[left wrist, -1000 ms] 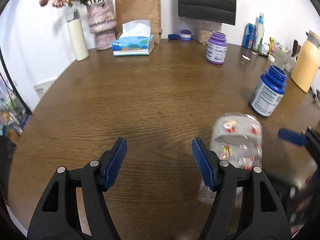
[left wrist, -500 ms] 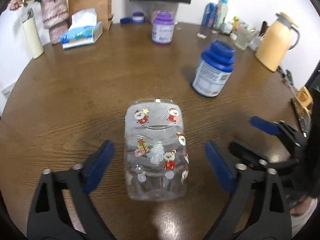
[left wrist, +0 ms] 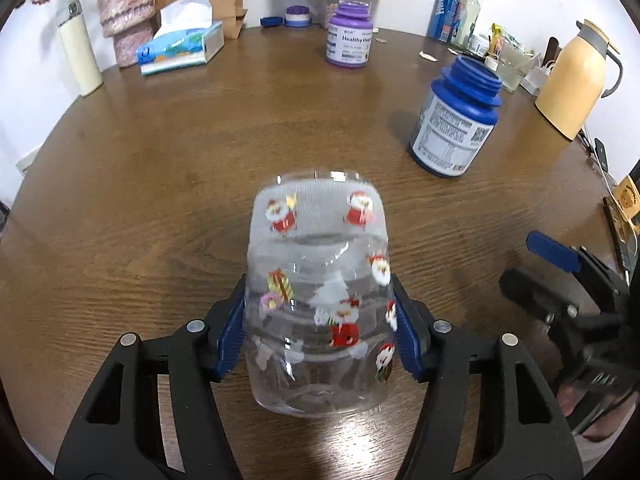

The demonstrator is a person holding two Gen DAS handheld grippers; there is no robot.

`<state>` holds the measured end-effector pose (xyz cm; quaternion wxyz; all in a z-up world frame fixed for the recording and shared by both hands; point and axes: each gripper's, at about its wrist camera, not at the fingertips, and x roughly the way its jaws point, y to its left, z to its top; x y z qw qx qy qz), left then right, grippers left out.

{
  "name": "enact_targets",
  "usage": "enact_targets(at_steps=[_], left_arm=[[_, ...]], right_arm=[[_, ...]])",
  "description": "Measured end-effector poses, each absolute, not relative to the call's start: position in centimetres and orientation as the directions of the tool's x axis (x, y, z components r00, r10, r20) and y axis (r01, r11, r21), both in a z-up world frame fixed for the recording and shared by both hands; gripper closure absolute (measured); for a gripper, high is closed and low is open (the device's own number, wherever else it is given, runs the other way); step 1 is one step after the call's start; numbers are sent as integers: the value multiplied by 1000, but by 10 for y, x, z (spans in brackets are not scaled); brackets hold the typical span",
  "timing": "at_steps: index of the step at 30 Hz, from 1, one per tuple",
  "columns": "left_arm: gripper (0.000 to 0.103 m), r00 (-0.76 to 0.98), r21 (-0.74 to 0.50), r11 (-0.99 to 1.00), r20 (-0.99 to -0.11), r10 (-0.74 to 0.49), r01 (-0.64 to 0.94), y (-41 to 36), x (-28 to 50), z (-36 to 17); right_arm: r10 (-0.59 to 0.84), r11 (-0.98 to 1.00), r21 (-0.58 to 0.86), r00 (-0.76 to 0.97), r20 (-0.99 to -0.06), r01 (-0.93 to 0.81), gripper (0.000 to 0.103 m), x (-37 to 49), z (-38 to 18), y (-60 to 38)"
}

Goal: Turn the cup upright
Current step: 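Close the left gripper around the jar body, then lift and rotate the jar with the left gripper while the right gripper grasps it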

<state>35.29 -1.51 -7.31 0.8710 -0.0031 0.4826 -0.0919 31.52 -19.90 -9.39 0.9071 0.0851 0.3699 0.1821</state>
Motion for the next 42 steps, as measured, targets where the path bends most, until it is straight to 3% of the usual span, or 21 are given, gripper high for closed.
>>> enact_targets(at_steps=[8, 14, 20, 27, 33, 34, 35, 39, 41, 42], left_arm=[[45, 643, -106, 984, -747, -172, 141, -9, 334, -52], [45, 774, -59, 983, -608, -174, 175, -11, 304, -22], [45, 848, -40, 989, -510, -142, 141, -12, 291, -4], [45, 896, -48, 978, -393, -204, 202, -10, 277, 3], [45, 904, 38, 971, -376, -206, 237, -14, 288, 3], [45, 905, 40, 970, -369, -210, 241, -14, 288, 3], [45, 903, 31, 971, -374, -211, 239, -12, 292, 3], [44, 886, -31, 970, -401, -231, 239, -3, 307, 4], [35, 887, -73, 968, -390, -249, 240, 3, 315, 9], [14, 878, -84, 963, -396, -267, 255, 6, 321, 12]], right_arm=[[456, 890, 317, 658, -599, -327, 13, 311, -87, -196], [698, 710, 520, 573, -430, -475, 13, 308, -50, -192], [770, 638, 522, 472, -429, -566, 13, 324, -14, -158], [841, 536, 666, 395, -369, -519, 13, 358, -5, -139], [858, 511, 667, 366, -361, -542, 14, 374, -3, -130], [859, 510, 666, 359, -365, -545, 19, 376, -3, -129], [867, 497, 674, 344, -360, -547, 33, 380, -4, -128], [851, 524, 598, 335, -405, -607, 36, 391, 9, -116], [837, 542, 541, 354, -418, -643, 36, 390, 16, -110], [810, 576, 465, 391, -437, -672, 36, 387, 22, -104]])
